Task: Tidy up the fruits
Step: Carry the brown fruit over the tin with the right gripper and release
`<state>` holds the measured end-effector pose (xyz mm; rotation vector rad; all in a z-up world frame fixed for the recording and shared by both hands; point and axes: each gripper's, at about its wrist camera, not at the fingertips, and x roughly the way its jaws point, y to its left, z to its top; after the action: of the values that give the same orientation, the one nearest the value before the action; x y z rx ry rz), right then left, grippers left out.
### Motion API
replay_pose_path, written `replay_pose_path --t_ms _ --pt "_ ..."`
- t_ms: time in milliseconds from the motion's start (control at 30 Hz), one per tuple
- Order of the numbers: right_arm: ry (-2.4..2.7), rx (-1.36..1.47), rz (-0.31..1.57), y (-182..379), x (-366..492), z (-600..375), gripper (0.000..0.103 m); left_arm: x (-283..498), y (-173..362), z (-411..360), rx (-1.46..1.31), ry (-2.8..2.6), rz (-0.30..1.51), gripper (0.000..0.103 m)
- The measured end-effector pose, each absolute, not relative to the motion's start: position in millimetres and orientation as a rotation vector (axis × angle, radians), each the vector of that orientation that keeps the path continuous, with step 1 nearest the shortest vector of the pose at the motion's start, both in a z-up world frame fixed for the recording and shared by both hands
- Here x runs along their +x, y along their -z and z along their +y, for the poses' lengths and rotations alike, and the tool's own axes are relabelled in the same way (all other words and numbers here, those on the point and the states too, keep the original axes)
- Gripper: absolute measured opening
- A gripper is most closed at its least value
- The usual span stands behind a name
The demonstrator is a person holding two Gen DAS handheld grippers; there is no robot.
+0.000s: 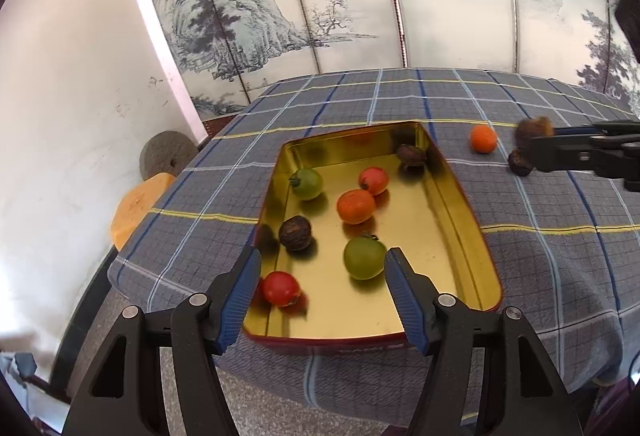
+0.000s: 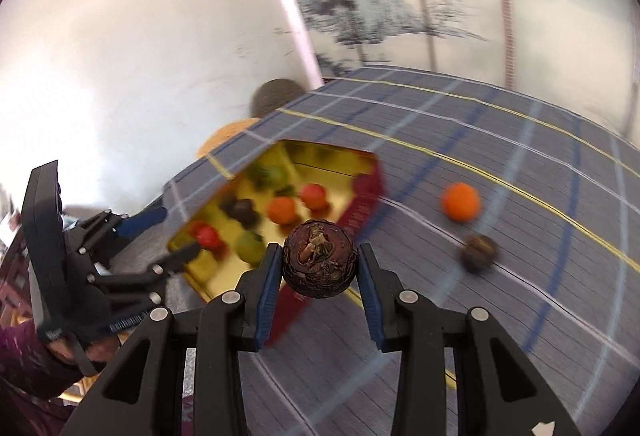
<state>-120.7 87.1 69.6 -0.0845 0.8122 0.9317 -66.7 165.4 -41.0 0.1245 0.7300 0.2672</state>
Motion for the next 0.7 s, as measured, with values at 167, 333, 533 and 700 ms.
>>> replay_pose_path --t_ms 167,333,533,700 --pt "-0.979 -0.137 0.849 -58 -114 130 0.035 -71 44 175 0.115 -0.283 0.735 0.065" --pt "-0.989 -0.188 0.87 -46 -110 163 0.035 -75 46 182 0.106 -0.294 0.741 0.065" --pt "-0.957 -0.227 0.897 -32 -100 182 0.035 -76 48 190 0.099 -0.298 0.746 0.065" --pt "-0.936 -0.192 0.9 -31 -90 184 0.037 -76 50 193 0.09 -0.301 0.756 0.065"
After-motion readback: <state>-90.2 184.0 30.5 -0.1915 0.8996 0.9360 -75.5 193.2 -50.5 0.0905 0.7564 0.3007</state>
